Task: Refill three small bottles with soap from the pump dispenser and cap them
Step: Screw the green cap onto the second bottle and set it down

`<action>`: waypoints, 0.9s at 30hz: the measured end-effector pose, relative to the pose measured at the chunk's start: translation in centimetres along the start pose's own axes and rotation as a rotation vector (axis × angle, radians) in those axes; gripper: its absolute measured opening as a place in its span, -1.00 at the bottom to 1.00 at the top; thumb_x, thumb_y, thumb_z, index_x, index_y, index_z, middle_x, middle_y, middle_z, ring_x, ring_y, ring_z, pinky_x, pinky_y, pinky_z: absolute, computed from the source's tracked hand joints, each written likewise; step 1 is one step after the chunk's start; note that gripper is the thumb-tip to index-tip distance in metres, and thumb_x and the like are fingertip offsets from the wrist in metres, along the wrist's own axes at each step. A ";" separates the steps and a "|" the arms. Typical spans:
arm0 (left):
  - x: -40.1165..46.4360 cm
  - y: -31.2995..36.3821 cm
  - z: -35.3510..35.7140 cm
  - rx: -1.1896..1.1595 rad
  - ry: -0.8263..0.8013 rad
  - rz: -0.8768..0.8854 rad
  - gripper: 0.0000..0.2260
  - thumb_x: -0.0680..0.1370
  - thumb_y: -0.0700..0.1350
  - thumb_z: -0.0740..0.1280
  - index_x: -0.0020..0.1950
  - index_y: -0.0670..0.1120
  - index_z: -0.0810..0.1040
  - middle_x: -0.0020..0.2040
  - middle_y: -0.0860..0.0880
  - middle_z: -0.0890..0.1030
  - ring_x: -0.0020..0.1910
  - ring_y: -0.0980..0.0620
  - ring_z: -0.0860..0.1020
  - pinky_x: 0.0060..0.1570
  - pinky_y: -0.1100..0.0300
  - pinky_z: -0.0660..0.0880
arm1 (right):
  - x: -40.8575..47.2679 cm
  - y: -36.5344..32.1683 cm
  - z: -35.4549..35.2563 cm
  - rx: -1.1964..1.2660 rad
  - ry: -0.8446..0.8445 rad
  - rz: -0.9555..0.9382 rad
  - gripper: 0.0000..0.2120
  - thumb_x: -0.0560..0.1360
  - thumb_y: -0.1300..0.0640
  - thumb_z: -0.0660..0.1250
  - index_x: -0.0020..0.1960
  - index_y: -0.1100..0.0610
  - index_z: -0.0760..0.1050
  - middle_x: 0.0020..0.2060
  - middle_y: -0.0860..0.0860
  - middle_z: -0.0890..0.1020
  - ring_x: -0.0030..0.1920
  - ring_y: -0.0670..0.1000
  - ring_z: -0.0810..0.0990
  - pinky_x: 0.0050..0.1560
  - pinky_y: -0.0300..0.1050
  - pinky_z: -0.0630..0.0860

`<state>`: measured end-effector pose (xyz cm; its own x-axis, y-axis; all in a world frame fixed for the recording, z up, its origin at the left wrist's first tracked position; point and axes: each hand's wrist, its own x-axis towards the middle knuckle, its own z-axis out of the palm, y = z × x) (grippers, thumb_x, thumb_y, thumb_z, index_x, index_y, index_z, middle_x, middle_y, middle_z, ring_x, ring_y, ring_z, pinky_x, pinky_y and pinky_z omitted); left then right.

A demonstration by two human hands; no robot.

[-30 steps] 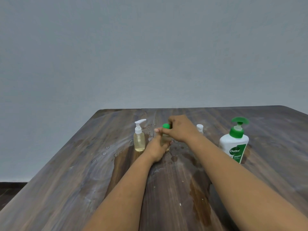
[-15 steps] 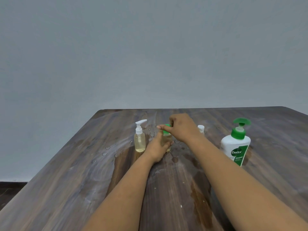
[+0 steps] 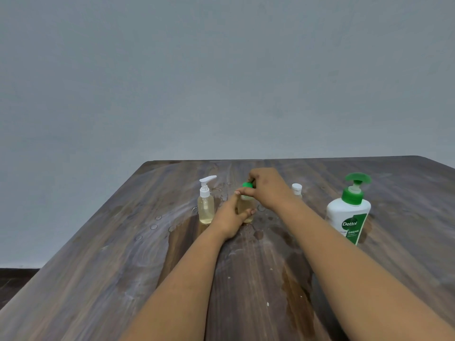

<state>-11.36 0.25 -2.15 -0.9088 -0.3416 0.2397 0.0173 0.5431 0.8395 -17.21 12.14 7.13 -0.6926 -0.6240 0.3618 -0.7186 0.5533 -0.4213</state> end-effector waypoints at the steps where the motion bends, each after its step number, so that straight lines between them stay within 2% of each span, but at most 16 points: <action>1: 0.1 0.0 0.0 0.014 -0.005 0.002 -0.49 0.54 0.02 0.40 0.46 0.03 0.33 0.19 0.06 0.55 0.20 0.04 0.52 0.10 0.23 0.40 | -0.1 -0.1 0.3 -0.010 0.024 0.027 -0.60 0.42 -0.10 0.49 -0.19 0.21 0.45 -0.25 0.09 0.52 -0.20 0.06 0.47 -0.21 -0.06 0.35; 3: 0.0 0.1 0.0 0.016 -0.012 -0.006 -0.54 0.55 0.00 0.39 0.41 0.01 0.37 0.18 0.00 0.59 0.20 0.00 0.54 0.14 0.19 0.43 | -0.3 -0.3 0.6 -0.050 0.057 0.050 -0.53 0.41 -0.21 0.45 -0.23 0.18 0.40 -0.29 0.06 0.49 -0.22 0.05 0.45 -0.24 -0.08 0.32; 4: 0.0 0.2 -0.1 0.013 -0.016 -0.013 -0.55 0.56 -0.01 0.39 0.41 0.00 0.37 0.19 -0.01 0.59 0.20 0.00 0.54 0.18 0.16 0.44 | -0.3 -0.3 0.5 -0.047 0.047 0.044 -0.54 0.43 -0.23 0.42 -0.19 0.18 0.44 -0.25 0.05 0.52 -0.18 0.05 0.47 -0.20 -0.07 0.36; 6: -0.1 0.3 -0.1 0.014 -0.026 -0.016 -0.55 0.56 -0.02 0.38 0.42 0.01 0.36 0.22 -0.03 0.59 0.22 -0.01 0.53 0.25 0.10 0.44 | -0.4 -0.1 0.1 0.011 -0.068 -0.007 -0.60 0.51 -0.13 0.38 0.14 0.18 0.53 0.03 0.05 0.59 0.07 0.05 0.53 0.07 -0.11 0.42; 7: -0.1 0.3 0.0 0.009 -0.028 -0.012 -0.56 0.57 -0.04 0.38 0.42 0.01 0.37 0.21 -0.03 0.59 0.22 -0.02 0.53 0.27 0.08 0.44 | -0.4 0.0 -0.3 0.013 -0.141 -0.051 -0.61 0.55 -0.03 0.35 0.29 0.15 0.48 0.18 0.04 0.56 0.19 0.04 0.51 0.18 -0.15 0.38; 8: -0.1 0.4 0.0 0.000 -0.031 -0.007 -0.59 0.57 -0.07 0.37 0.41 0.02 0.39 0.20 -0.04 0.60 0.22 -0.03 0.54 0.27 0.05 0.44 | -0.5 0.1 -0.5 0.005 -0.190 -0.087 -0.65 0.58 0.07 0.33 0.34 0.11 0.47 0.25 0.02 0.54 0.26 0.03 0.49 0.21 -0.20 0.35; 10: -0.2 0.4 0.0 -0.014 -0.035 -0.002 -0.62 0.58 -0.10 0.36 0.39 0.03 0.40 0.20 -0.04 0.60 0.22 -0.03 0.54 0.29 0.00 0.44 | -0.6 0.2 -0.7 0.010 -0.194 -0.110 -0.71 0.58 0.22 0.31 0.29 0.09 0.53 0.24 0.01 0.57 0.23 0.00 0.51 0.15 -0.28 0.36; 13: -0.3 0.5 -0.1 0.003 -0.029 -0.001 -0.61 0.59 -0.07 0.35 0.40 0.05 0.38 0.21 -0.04 0.60 0.22 -0.03 0.53 0.27 0.02 0.44 | -0.3 0.1 -0.5 -0.008 -0.147 -0.104 -0.75 0.56 0.21 0.35 0.24 0.16 0.56 0.17 0.05 0.60 0.15 0.00 0.55 0.04 -0.33 0.34; 17: -0.3 0.8 0.1 0.093 -0.008 -0.021 -0.51 0.59 -0.01 0.34 0.49 0.02 0.26 0.19 -0.02 0.55 0.20 -0.02 0.51 0.07 0.20 0.38 | -0.1 -0.1 0.2 -0.078 -0.052 -0.054 -0.73 0.52 0.05 0.40 0.04 0.26 0.56 -0.04 0.13 0.61 0.00 0.12 0.56 -0.09 -0.11 0.39; 19: -0.3 0.9 0.1 0.157 -0.005 -0.026 -0.48 0.59 -0.02 0.33 0.51 0.00 0.23 0.18 -0.06 0.56 0.18 -0.05 0.52 0.00 0.22 0.33 | -0.3 -0.3 0.7 -0.076 -0.014 -0.030 -0.71 0.52 0.02 0.40 0.00 0.27 0.55 -0.07 0.14 0.59 -0.02 0.14 0.54 -0.13 -0.07 0.36; 23: -0.4 1.1 0.0 0.171 -0.017 -0.029 -0.50 0.59 -0.06 0.32 0.50 -0.01 0.24 0.21 -0.11 0.57 0.20 -0.10 0.53 0.03 0.20 0.36 | -0.8 -0.7 1.0 -0.086 0.018 0.019 -0.71 0.53 0.04 0.38 0.08 0.26 0.56 0.01 0.17 0.61 0.05 0.16 0.55 -0.05 -0.04 0.43; 25: -0.5 1.3 0.1 0.141 -0.009 -0.042 -0.55 0.58 -0.06 0.34 0.44 -0.02 0.31 0.18 -0.06 0.58 0.17 -0.04 0.53 0.03 0.21 0.38 | -0.8 -0.9 0.6 -0.073 -0.036 0.033 -0.64 0.51 0.03 0.41 0.21 0.22 0.53 0.10 0.16 0.59 0.13 0.15 0.54 0.03 -0.05 0.43; 27: -0.7 1.4 0.2 0.072 0.006 -0.054 -0.63 0.57 -0.09 0.35 0.36 -0.03 0.38 0.13 -0.01 0.60 0.09 0.03 0.56 -0.02 0.23 0.42 | -0.9 -0.8 -0.3 -0.067 -0.096 0.030 -0.50 0.52 0.06 0.42 0.40 0.17 0.41 0.25 0.16 0.51 0.27 0.13 0.46 0.21 -0.06 0.38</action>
<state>-10.78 1.42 -1.21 -0.9051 -0.3762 0.1980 -0.0619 0.5774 0.8141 -15.98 12.40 7.38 -0.7069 -0.6549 0.2674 -0.7025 0.6058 -0.3734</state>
